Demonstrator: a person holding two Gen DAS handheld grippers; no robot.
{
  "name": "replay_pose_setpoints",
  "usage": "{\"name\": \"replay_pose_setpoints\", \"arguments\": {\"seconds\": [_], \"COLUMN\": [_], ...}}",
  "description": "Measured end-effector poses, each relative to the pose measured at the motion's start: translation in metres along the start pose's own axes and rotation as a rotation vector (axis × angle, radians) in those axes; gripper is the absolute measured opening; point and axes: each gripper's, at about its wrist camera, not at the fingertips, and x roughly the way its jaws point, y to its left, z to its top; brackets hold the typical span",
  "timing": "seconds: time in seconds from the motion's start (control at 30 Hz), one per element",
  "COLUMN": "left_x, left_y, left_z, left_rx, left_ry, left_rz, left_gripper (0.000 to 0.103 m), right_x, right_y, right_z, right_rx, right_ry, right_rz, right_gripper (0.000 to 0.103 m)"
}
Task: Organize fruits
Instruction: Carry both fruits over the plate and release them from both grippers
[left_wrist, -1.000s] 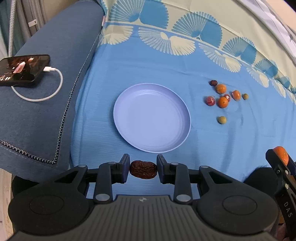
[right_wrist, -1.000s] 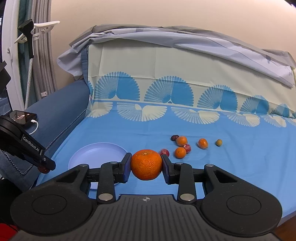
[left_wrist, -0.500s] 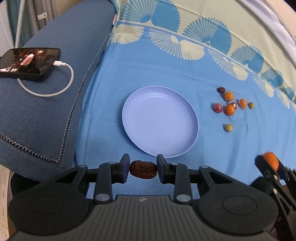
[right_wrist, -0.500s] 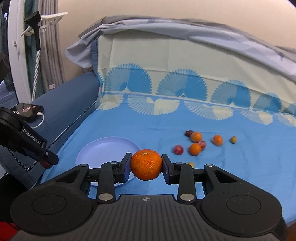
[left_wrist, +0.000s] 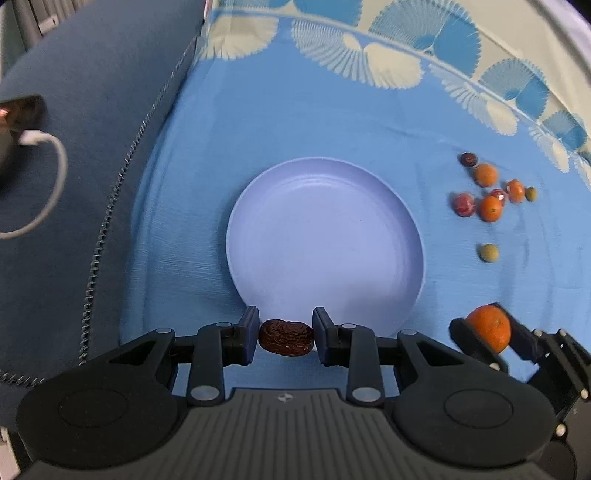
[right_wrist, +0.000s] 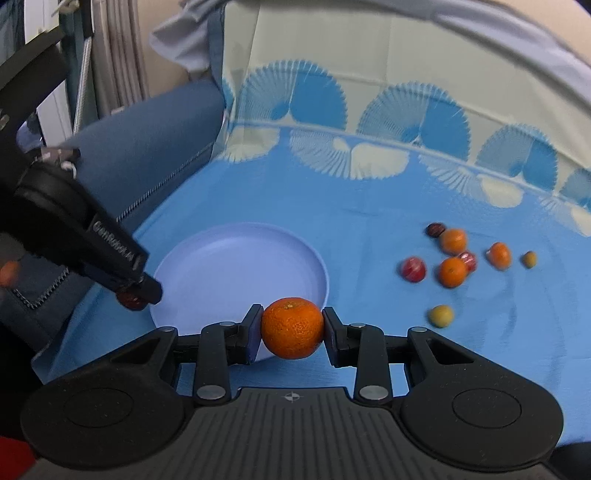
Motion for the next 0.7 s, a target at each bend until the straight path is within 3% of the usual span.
{"name": "replay_pose_setpoints", "arguments": {"seconds": [0.33, 0.43, 0.5, 0.53, 0.57, 0.63, 0.7], "left_x": [0.056, 0.062, 0.052, 0.044, 0.034, 0.01, -0.006], "left_y": [-0.001, -0.001, 0.001, 0.002, 0.003, 0.007, 0.01], "left_z": [0.032, 0.037, 0.043, 0.044, 0.045, 0.04, 0.032], "left_rx": [0.055, 0.07, 0.071, 0.074, 0.075, 0.082, 0.109], "left_ry": [0.02, 0.024, -0.022, -0.046, -0.077, -0.165, -0.183], "left_rz": [0.019, -0.019, -0.062, -0.073, -0.071, -0.076, -0.058], "left_gripper": [0.035, 0.035, 0.053, 0.086, 0.102, 0.103, 0.103], "right_x": [0.065, 0.076, 0.073, 0.069, 0.062, 0.044, 0.028], "right_y": [0.014, 0.014, 0.011, 0.008, 0.005, 0.001, -0.003], "right_z": [0.006, 0.011, 0.016, 0.019, 0.022, 0.023, 0.018], "right_rx": [-0.161, -0.166, -0.145, -0.135, -0.127, -0.129, -0.117], "right_ry": [0.05, 0.07, 0.06, 0.045, 0.024, -0.007, -0.006], "right_rz": [0.0, -0.003, -0.007, -0.008, -0.013, -0.015, -0.017], "right_gripper": [0.036, 0.037, 0.058, 0.079, 0.088, 0.091, 0.095]}}
